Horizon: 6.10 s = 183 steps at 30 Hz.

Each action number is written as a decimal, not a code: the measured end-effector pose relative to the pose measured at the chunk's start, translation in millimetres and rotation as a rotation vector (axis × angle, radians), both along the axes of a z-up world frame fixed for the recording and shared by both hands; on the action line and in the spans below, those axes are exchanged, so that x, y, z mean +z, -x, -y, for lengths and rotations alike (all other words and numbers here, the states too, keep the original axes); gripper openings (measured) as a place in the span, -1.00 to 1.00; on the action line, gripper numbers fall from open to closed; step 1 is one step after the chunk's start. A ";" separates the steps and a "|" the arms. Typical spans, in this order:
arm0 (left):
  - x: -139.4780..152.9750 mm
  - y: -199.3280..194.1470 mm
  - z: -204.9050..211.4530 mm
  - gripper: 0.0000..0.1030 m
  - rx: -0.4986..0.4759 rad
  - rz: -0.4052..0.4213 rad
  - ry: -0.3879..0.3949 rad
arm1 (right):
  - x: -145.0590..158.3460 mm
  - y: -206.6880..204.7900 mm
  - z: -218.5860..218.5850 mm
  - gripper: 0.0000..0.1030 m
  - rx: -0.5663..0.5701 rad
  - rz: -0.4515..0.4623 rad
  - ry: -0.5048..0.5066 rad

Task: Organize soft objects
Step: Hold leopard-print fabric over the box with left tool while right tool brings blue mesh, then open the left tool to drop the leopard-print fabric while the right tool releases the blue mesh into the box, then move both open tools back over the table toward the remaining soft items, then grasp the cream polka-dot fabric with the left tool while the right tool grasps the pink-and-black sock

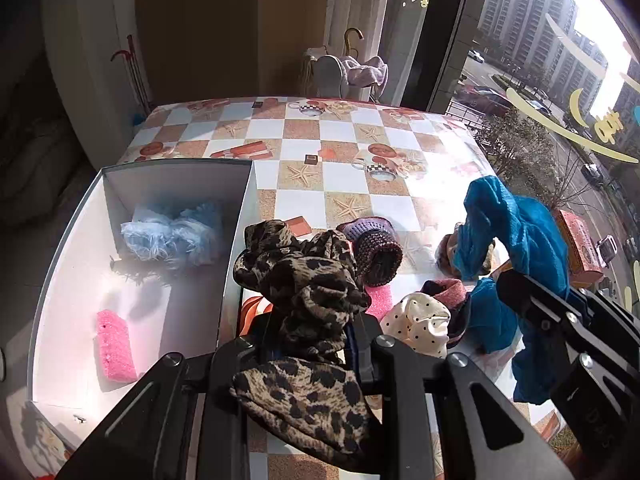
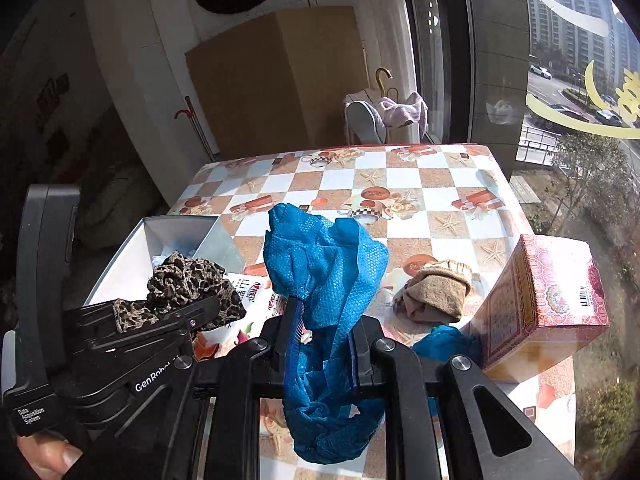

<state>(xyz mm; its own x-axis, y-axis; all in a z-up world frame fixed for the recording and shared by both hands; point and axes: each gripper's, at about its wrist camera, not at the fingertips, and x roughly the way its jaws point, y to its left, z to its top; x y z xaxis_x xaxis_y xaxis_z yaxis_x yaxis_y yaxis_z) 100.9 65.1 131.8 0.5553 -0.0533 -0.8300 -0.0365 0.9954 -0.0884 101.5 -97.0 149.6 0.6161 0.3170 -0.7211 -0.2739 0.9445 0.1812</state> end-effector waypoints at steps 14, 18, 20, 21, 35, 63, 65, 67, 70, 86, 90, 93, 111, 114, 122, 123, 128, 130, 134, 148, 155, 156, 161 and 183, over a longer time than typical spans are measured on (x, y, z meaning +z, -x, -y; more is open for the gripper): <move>-18.7 45.4 -105.6 -0.50 0.215 -0.042 -0.004 | -6.7 19.7 -123.4 -0.60 0.272 -0.036 0.022; -20.8 53.7 -125.7 -0.50 0.250 -0.045 -0.003 | -5.8 19.6 -148.6 -0.60 0.328 -0.045 0.014; -22.1 57.2 -134.0 -0.50 0.263 -0.047 0.000 | -7.4 17.1 -158.5 -0.60 0.345 -0.054 0.015; -23.2 58.2 -138.5 -0.50 0.272 -0.050 0.002 | -8.3 16.5 -161.9 -0.60 0.351 -0.059 0.015; -32.8 68.2 -165.3 -0.50 0.317 -0.067 0.035 | -17.7 15.3 -185.0 -0.60 0.391 -0.078 0.042; -42.3 50.0 -178.1 -0.50 0.306 -0.108 0.005 | -20.5 -2.1 -203.8 -0.60 0.393 -0.090 0.073; -43.6 49.2 -178.6 -0.50 0.305 -0.112 0.005 | -19.8 -4.6 -204.1 -0.60 0.394 -0.090 0.072; -44.7 47.7 -178.1 -0.50 0.304 -0.114 0.006 | -19.1 -6.2 -205.3 -0.60 0.397 -0.088 0.068; -46.2 46.4 -178.2 -0.50 0.301 -0.119 0.006 | -19.7 -8.7 -206.6 -0.60 0.393 -0.088 0.071; -51.2 39.2 -182.9 -0.49 0.305 -0.141 -0.009 | -26.8 -14.9 -215.1 -0.60 0.392 -0.097 0.088; -50.9 39.0 -182.3 -0.40 0.301 -0.141 -0.019 | -23.9 -19.5 -217.2 -0.60 0.383 -0.074 0.091; -48.3 39.3 -181.9 -0.15 0.294 -0.128 -0.022 | -16.9 -23.2 -217.5 -0.29 0.379 -0.065 0.079; -20.7 54.5 -145.6 0.53 0.218 -0.029 -0.010 | -2.5 1.2 -126.5 0.07 0.228 0.009 -0.025; -13.4 57.6 -124.3 0.53 0.178 -0.002 -0.017 | -13.3 16.4 -83.4 0.07 0.162 0.028 0.033; -0.7 57.0 -37.3 0.53 0.012 0.020 -0.025 | -66.7 42.4 13.3 0.07 -0.008 -0.045 0.128; -0.2 56.5 -27.0 0.53 -0.008 0.019 -0.024 | -72.2 43.7 21.9 0.07 -0.026 -0.056 0.128; -7.2 51.0 37.3 0.53 -0.141 0.011 -0.047 | -91.1 53.9 67.6 0.07 -0.120 -0.107 0.089; -15.3 43.3 61.5 0.53 -0.178 -0.008 -0.070 | -95.0 60.8 79.9 0.07 -0.141 -0.117 0.079; -34.2 24.9 101.5 0.53 -0.214 -0.048 -0.125 | -97.7 74.0 95.5 0.07 -0.171 -0.119 0.067; -83.1 7.0 119.6 -0.71 -0.229 -0.137 -0.071 | -93.4 92.6 117.0 0.07 -0.185 -0.084 0.039; -74.0 60.5 87.3 -0.71 -0.234 -0.145 -0.009 | -86.6 78.1 105.3 0.07 -0.112 -0.061 0.048; -74.2 67.2 83.6 -0.71 -0.237 -0.145 -0.011 | -85.3 73.6 101.4 0.07 -0.100 -0.053 0.054; -90.5 78.8 70.7 -0.64 -0.222 -0.174 -0.024 | -88.7 40.5 78.7 0.07 -0.055 -0.035 0.139; -89.0 90.0 57.6 -0.61 -0.233 -0.110 0.064 | -91.0 15.3 22.8 -0.60 0.094 -0.028 0.166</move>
